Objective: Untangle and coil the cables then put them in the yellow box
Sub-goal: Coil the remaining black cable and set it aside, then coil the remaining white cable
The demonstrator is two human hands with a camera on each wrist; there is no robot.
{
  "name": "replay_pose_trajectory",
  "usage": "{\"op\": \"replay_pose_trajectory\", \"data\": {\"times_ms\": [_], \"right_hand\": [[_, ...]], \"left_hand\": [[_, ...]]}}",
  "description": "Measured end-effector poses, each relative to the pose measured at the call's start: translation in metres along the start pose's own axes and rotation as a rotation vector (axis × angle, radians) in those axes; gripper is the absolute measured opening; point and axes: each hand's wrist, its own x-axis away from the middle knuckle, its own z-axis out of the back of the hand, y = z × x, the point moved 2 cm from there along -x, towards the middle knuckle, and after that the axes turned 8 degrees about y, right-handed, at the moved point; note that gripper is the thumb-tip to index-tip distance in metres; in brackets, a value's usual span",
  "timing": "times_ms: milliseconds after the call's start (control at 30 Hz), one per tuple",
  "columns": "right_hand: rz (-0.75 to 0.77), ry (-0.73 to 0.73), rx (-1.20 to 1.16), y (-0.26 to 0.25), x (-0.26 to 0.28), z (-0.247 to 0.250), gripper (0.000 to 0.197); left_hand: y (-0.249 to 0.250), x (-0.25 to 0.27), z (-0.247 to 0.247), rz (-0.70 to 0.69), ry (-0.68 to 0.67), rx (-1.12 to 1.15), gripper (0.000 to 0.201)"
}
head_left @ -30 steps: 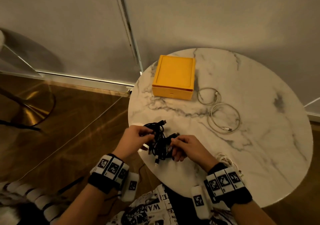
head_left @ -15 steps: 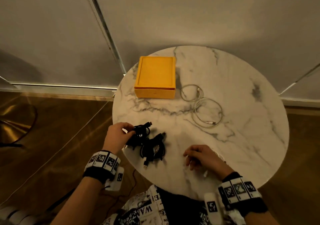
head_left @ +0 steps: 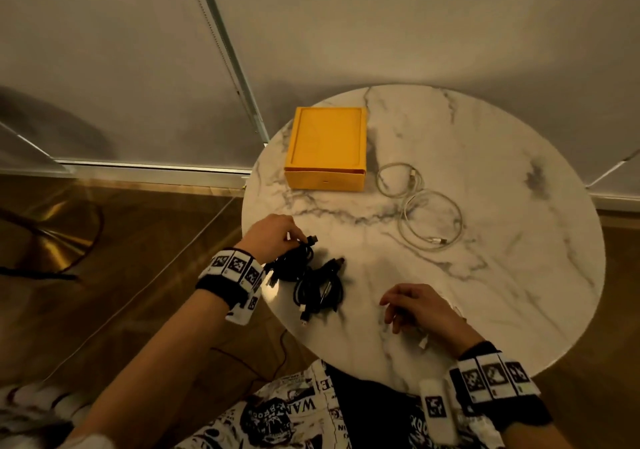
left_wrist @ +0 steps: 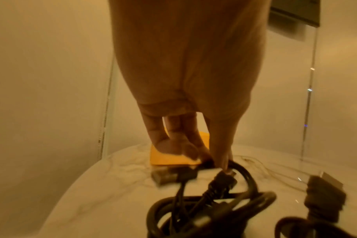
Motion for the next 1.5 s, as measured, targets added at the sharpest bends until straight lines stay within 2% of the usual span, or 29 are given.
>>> {"op": "replay_pose_trajectory", "data": {"times_ms": [67,133,333,500,667,767,833,900,933,1033,1100,1200,1300,1400,1500], "right_hand": [[0.014,0.023,-0.016,0.0,0.003,0.003,0.018],[0.017,0.05,-0.041,0.002,0.006,0.007,0.018],[0.011,0.073,-0.052,0.007,0.01,0.017,0.018],[0.059,0.154,-0.055,0.001,0.013,0.045,0.018],[0.11,0.259,-0.134,0.006,0.022,0.074,0.018],[0.11,0.303,-0.189,0.015,0.032,0.081,0.021],[0.099,0.322,-0.217,0.021,0.035,0.084,0.022],[0.097,0.335,-0.228,0.024,0.039,0.085,0.021],[0.101,0.337,-0.227,0.025,0.041,0.084,0.02],[0.107,0.355,-0.229,0.026,0.047,0.082,0.018],[0.101,0.374,-0.238,0.028,0.05,0.083,0.018],[0.102,0.376,-0.204,0.025,0.05,0.081,0.017],[0.134,0.401,-0.175,0.007,0.049,0.077,0.008],[0.228,0.461,-0.165,-0.025,0.045,0.082,0.019],[0.425,0.517,-0.067,-0.066,0.042,0.085,0.038]], "left_hand": [[0.007,-0.007,-0.004,-0.02,-0.092,-0.05,0.025],[0.01,-0.012,-0.005,-0.021,-0.088,-0.035,0.026],[0.008,-0.012,0.0,0.018,0.02,0.116,0.018],[0.045,-0.017,-0.004,-0.076,0.146,0.226,0.012],[0.117,-0.045,-0.024,-0.182,-0.051,0.355,0.014],[0.161,-0.073,-0.042,-0.249,-0.001,0.224,0.017],[0.186,-0.094,-0.057,-0.294,0.042,0.077,0.03],[0.2,-0.112,-0.074,-0.305,-0.029,-0.064,0.044],[0.202,-0.117,-0.082,-0.305,-0.076,-0.135,0.046],[0.2,-0.117,-0.096,-0.333,-0.134,-0.225,0.02],[0.197,-0.111,-0.095,-0.326,-0.108,-0.098,0.009],[0.195,-0.097,-0.079,-0.288,0.011,0.329,0.007],[0.204,-0.077,-0.042,-0.254,0.119,0.684,0.007],[0.218,-0.067,-0.002,-0.315,0.197,0.776,0.008],[0.236,-0.062,0.042,-0.325,0.211,0.898,0.011]]}}
